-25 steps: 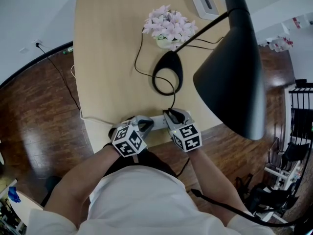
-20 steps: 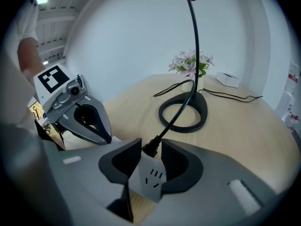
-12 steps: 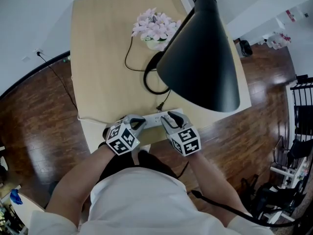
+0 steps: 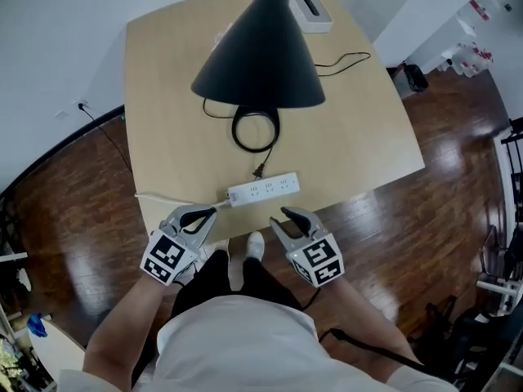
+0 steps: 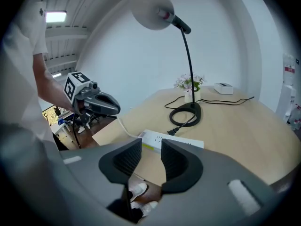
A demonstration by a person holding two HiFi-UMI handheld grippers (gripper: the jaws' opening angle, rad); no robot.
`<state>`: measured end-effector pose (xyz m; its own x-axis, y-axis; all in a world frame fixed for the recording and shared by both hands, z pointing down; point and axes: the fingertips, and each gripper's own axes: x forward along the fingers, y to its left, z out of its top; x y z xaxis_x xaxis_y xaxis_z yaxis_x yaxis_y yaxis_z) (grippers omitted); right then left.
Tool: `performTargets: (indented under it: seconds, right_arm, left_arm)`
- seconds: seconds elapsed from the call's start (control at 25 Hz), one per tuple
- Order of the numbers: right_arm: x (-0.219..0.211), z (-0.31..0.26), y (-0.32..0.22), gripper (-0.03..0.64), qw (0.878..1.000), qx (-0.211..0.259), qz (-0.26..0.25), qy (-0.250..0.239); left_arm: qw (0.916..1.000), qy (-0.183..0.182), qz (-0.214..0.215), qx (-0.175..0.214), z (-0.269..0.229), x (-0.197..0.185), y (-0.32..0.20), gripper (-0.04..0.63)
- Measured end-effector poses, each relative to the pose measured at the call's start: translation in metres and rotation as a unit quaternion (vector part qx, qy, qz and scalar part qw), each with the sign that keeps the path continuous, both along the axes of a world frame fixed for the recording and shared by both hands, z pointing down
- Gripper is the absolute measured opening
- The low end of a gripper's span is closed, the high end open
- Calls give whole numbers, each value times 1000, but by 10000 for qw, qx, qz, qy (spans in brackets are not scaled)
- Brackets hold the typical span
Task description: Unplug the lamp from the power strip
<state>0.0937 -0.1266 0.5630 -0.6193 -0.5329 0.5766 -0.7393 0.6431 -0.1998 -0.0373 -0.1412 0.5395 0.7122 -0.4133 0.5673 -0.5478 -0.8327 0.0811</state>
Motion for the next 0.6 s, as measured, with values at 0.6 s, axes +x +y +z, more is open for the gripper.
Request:
performTargets:
  seconds: [0.6]
  right_arm:
    - [-25, -68, 144, 133, 9979, 556, 330, -59]
  left_arm:
    - [9932, 1091, -148, 367, -117, -49, 140, 5]
